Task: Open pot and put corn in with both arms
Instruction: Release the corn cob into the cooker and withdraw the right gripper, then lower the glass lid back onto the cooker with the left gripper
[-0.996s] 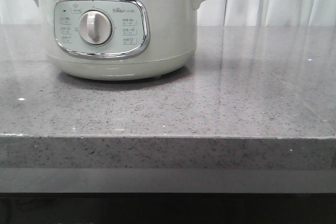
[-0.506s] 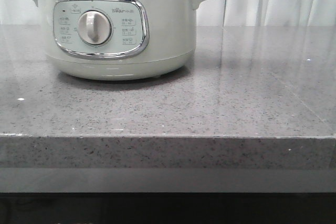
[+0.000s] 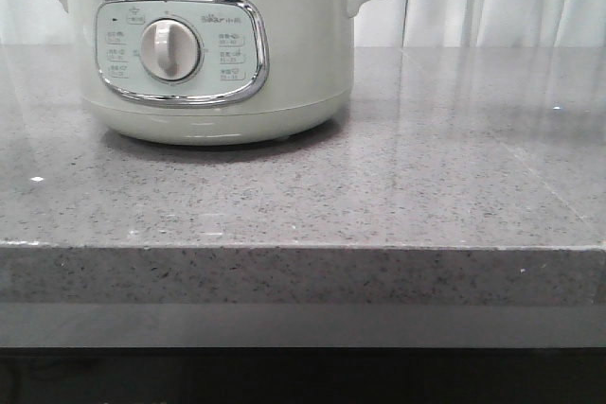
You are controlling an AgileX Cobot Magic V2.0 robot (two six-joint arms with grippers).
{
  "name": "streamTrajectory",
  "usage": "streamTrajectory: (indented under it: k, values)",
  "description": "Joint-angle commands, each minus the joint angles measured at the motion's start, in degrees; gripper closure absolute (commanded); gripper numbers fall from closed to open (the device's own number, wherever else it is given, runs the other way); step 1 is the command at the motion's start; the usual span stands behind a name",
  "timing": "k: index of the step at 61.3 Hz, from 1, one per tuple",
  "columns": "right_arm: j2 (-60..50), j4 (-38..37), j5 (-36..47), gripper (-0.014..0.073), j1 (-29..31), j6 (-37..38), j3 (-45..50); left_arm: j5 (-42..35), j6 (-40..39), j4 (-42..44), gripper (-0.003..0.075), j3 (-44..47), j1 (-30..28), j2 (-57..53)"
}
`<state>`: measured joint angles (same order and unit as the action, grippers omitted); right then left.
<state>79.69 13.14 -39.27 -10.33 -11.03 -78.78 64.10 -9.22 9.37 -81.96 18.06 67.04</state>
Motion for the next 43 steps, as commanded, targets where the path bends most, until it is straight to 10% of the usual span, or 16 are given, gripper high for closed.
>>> streamTrajectory:
  k: [1,24,43]
  values:
    - [-8.95,0.45,9.79,0.0714,2.01,-0.33,8.7,-5.76,-0.46,1.03,0.0512,-2.6,-0.11,-0.99]
    - [-37.92,0.56,26.79,0.0714,2.02,-0.33,43.25,-5.26,1.22,-0.1,0.0512,-10.25,0.01,7.5]
    - [-49.27,1.09,26.24,0.0714,2.02,-0.33,50.34,0.04,3.12,-0.21,0.0512,-29.33,6.09,20.66]
